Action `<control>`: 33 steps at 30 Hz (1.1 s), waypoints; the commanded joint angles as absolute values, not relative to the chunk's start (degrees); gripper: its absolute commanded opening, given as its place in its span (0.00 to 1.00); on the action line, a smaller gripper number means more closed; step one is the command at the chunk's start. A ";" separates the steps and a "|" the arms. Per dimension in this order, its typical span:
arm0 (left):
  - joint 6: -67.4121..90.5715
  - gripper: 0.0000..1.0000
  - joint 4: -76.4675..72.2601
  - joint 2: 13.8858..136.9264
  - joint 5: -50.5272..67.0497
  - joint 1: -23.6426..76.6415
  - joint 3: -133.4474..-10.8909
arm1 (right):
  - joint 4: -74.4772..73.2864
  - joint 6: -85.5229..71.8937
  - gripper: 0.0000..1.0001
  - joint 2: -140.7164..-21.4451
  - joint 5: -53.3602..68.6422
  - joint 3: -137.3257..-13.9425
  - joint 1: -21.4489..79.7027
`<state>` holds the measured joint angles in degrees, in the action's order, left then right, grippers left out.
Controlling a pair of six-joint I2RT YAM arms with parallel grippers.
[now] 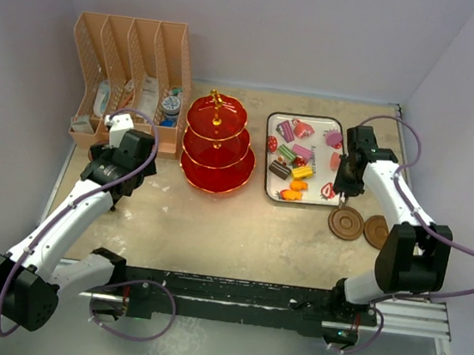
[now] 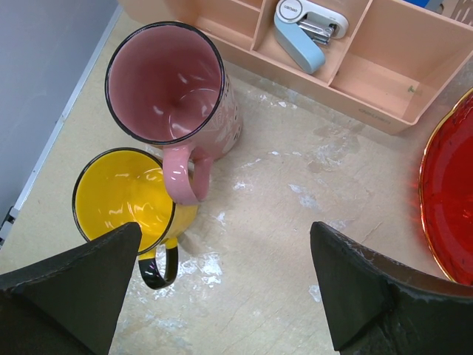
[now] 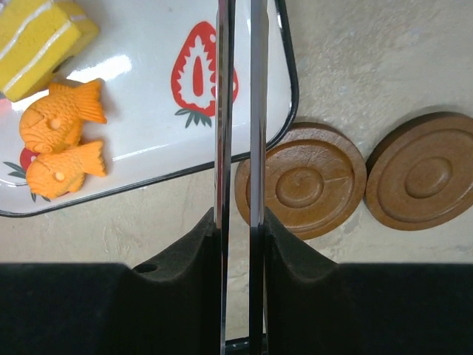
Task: Serve the afternoon tea
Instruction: Adjust the dessert on the tray.
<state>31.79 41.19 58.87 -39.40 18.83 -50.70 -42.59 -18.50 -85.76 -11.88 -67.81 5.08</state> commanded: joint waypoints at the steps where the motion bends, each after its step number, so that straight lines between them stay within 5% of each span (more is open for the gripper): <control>1: 30.53 0.93 39.38 58.64 -39.38 18.96 -50.84 | -39.22 -18.45 0.28 -85.90 -9.09 -67.77 5.19; 33: 30.68 0.94 39.72 59.58 -40.60 18.94 -51.06 | -38.98 -12.63 0.31 -88.81 3.43 -72.63 8.70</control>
